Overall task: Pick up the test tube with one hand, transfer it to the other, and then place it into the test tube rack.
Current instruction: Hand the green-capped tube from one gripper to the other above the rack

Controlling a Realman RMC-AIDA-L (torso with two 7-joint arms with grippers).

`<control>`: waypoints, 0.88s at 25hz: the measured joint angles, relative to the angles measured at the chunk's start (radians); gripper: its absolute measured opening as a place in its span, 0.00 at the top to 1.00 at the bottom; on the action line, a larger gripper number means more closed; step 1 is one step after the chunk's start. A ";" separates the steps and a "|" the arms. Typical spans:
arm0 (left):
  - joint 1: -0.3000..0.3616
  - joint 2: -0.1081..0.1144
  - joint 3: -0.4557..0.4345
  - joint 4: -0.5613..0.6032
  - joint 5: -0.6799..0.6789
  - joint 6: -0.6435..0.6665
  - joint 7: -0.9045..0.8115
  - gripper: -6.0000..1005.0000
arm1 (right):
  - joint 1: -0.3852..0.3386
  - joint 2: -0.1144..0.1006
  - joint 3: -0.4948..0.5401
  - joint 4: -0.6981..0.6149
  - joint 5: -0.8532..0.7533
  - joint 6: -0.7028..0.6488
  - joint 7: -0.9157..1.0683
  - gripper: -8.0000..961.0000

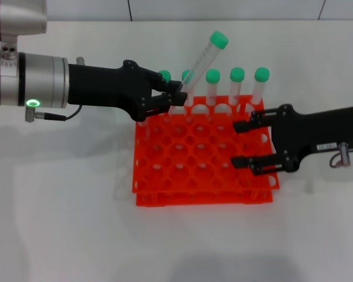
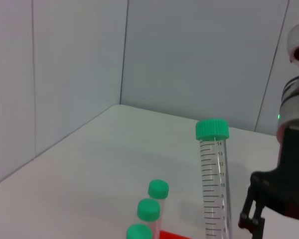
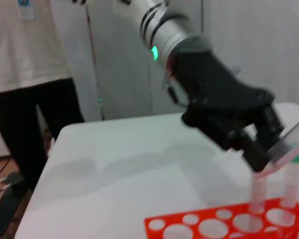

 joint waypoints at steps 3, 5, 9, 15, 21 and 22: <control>0.000 -0.001 0.000 0.000 0.017 -0.005 0.000 0.76 | 0.008 0.000 0.003 0.025 0.048 0.028 0.009 0.28; -0.001 -0.002 0.001 -0.001 0.020 -0.005 0.000 0.76 | 0.025 -0.001 0.003 0.055 0.078 0.050 0.019 0.28; -0.004 -0.001 0.002 -0.001 0.028 0.000 -0.003 0.76 | 0.045 0.001 0.001 0.099 0.133 0.109 0.041 0.28; -0.015 -0.004 0.003 0.001 0.067 -0.003 -0.024 0.75 | 0.044 0.003 -0.002 0.168 0.303 0.152 0.032 0.28; -0.026 -0.007 0.003 0.004 0.071 -0.007 -0.028 0.75 | 0.038 0.005 -0.005 0.237 0.423 0.149 0.022 0.28; -0.026 -0.007 0.003 0.005 0.072 -0.007 -0.028 0.75 | 0.039 0.005 -0.005 0.254 0.438 0.146 0.022 0.28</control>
